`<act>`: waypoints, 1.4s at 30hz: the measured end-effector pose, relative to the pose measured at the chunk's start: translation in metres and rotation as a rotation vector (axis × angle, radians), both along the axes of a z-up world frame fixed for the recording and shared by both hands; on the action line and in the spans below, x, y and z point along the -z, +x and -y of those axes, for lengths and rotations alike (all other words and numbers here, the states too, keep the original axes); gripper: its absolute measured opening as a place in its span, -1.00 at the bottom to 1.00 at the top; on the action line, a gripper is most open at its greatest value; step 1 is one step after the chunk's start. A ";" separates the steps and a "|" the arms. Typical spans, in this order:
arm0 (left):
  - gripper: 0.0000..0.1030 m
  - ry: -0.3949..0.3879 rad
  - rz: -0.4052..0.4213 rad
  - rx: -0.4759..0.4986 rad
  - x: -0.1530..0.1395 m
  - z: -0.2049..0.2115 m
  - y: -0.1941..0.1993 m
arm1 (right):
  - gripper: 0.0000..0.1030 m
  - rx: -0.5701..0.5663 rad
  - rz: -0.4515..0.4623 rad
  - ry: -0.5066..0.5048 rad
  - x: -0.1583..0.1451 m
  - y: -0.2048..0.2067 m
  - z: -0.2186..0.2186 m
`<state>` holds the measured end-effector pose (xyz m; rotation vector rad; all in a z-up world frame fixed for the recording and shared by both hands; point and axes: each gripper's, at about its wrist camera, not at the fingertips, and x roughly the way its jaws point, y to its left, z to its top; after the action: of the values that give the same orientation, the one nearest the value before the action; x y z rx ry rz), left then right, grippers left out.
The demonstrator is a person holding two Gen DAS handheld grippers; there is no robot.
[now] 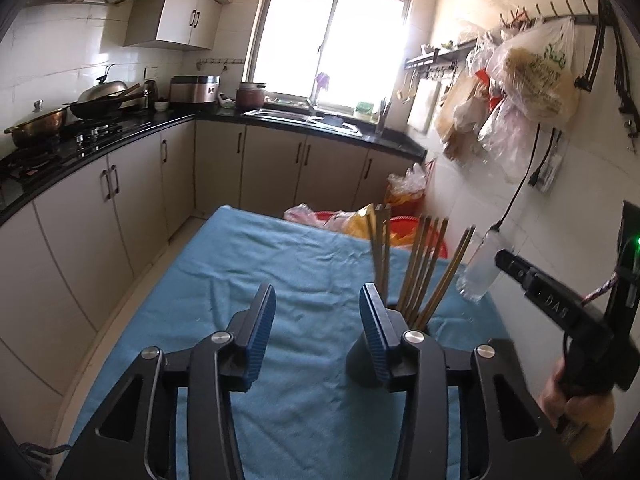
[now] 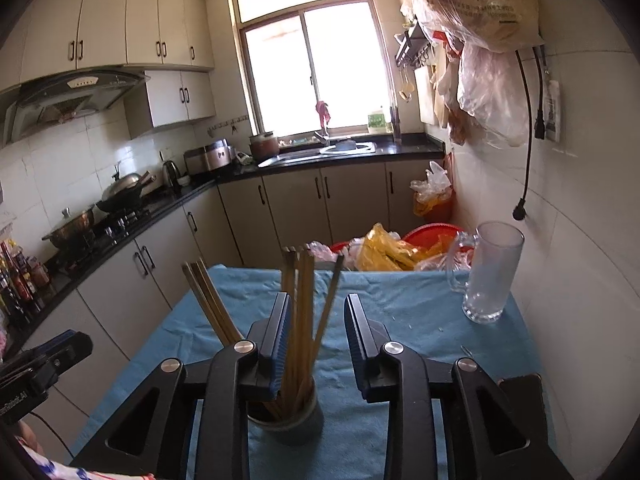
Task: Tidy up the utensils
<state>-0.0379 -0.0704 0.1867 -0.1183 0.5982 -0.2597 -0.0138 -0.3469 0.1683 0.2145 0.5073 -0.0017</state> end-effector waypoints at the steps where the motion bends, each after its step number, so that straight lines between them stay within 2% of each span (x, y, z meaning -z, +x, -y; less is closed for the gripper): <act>1: -0.14 0.012 -0.005 -0.002 0.003 0.000 -0.002 | -0.43 0.002 -0.013 0.009 0.004 -0.002 0.001; 7: -0.05 0.086 -0.020 -0.032 0.023 -0.003 -0.031 | -0.35 -0.003 -0.074 0.070 0.030 -0.024 0.003; 10: 0.13 0.128 -0.010 -0.064 0.031 -0.005 -0.049 | -0.30 -0.020 -0.099 0.065 0.042 -0.037 -0.005; 13: 0.17 0.146 -0.006 -0.112 0.037 -0.008 -0.065 | -0.29 -0.039 -0.108 0.041 0.050 -0.052 -0.015; 16: 0.21 0.140 -0.023 -0.134 0.040 -0.013 -0.077 | -0.20 -0.051 -0.104 0.019 0.053 -0.064 -0.023; 23: 0.24 0.197 0.001 -0.158 0.038 -0.007 -0.098 | -0.09 -0.063 -0.072 -0.025 0.051 -0.095 -0.036; 28: 0.31 0.189 0.006 -0.160 0.032 -0.008 -0.113 | -0.04 -0.059 -0.059 -0.043 0.049 -0.113 -0.038; 42: 0.35 0.234 0.034 -0.153 0.022 0.004 -0.148 | 0.10 -0.008 -0.044 -0.089 0.060 -0.162 -0.037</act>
<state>-0.1860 -0.0743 0.1648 0.0658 0.5784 -0.0428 -0.1757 -0.3104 0.1084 0.1259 0.5504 -0.0208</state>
